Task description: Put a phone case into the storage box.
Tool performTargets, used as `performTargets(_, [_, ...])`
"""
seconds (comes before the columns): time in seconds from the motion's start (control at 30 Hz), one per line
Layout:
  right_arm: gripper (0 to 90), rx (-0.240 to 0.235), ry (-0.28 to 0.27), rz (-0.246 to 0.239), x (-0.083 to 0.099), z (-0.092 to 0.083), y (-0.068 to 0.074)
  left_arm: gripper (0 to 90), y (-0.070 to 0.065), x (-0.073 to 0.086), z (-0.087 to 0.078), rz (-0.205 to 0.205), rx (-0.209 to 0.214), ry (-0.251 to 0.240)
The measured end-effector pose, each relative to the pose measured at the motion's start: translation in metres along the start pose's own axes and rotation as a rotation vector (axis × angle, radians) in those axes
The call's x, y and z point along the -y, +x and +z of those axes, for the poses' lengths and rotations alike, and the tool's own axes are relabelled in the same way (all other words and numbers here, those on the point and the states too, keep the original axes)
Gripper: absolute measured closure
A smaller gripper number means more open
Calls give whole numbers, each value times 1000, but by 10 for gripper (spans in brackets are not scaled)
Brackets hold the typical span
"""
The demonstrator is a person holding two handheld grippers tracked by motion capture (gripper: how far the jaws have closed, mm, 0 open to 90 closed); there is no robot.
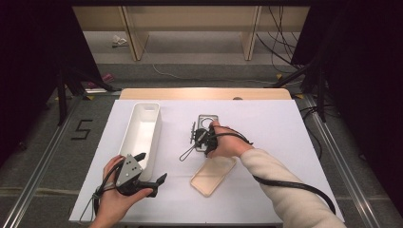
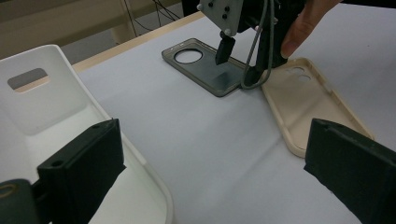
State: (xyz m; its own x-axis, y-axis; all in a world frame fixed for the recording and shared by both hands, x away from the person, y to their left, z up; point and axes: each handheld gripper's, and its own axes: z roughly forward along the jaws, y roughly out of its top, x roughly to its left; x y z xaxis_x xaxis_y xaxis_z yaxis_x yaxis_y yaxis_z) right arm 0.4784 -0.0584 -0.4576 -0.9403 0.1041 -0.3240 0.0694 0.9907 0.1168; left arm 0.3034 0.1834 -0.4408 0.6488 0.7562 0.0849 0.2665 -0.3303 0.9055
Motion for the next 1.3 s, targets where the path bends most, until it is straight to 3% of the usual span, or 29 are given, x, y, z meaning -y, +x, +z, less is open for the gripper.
performTargets(0.2, [463,-6,12,-38,-3,1,0,41,0,0,0,2,3,0])
performTargets(0.57, [652,-38,47,-99,-9,-1,5,46,-1,0,0,-1,8,0])
performTargets(0.73, [730,-56,56,-95,-9,0,8,46,-1,0,0,3,8,2])
performTargets(1.3, [844,-80,65,-99,-10,-1,9,48,-2,0,1,5,11,4])
